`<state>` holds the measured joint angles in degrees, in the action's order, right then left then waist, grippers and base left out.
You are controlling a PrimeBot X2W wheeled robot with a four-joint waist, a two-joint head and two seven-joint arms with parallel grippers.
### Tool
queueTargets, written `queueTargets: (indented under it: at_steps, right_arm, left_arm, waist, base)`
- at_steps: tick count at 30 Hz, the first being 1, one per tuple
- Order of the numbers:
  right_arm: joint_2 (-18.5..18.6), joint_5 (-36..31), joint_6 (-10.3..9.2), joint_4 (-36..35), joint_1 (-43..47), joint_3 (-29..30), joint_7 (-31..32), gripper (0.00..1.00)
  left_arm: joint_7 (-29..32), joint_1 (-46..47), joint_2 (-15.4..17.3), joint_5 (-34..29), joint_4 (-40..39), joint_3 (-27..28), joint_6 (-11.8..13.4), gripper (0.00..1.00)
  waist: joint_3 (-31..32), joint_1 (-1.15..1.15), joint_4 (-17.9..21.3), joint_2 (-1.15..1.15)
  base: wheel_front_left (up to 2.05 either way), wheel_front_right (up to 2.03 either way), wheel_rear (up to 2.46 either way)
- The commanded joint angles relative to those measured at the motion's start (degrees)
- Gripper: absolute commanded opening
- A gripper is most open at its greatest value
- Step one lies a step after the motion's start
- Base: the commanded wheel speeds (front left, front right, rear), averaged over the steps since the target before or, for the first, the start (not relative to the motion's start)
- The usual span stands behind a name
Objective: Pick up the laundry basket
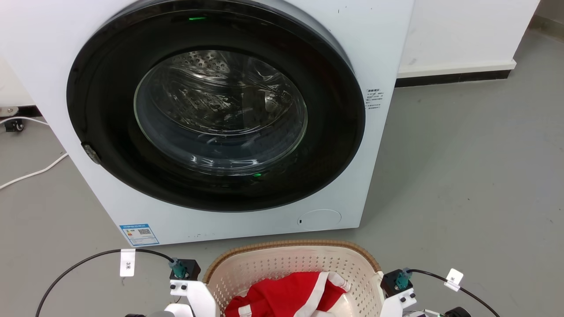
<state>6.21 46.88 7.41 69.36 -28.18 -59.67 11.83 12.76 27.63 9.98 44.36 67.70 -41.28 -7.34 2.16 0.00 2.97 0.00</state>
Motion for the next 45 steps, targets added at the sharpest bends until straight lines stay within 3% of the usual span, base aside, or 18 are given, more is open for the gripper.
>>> queueTargets:
  at_steps: [1, 45]
  right_arm:
    - [0.90, 0.39, 0.14, -0.03, -1.06, -0.65, 0.14, 0.00]
    - [1.56, 9.48, 0.14, 0.86, -2.03, -9.45, -0.53, 0.00]
  left_arm:
    - [0.13, 0.85, 0.85, 0.48, -0.09, -0.62, -0.18, 0.00]
    - [-0.95, 2.04, 1.47, 10.60, 0.82, -9.47, -0.19, 0.00]
  waist:
    - [-0.06, 0.00, 0.03, 0.00]
    - [-0.56, 0.00, -0.38, 0.00]
  base:
    - [0.00, 0.00, 0.00]
    - [0.00, 0.00, 0.00]
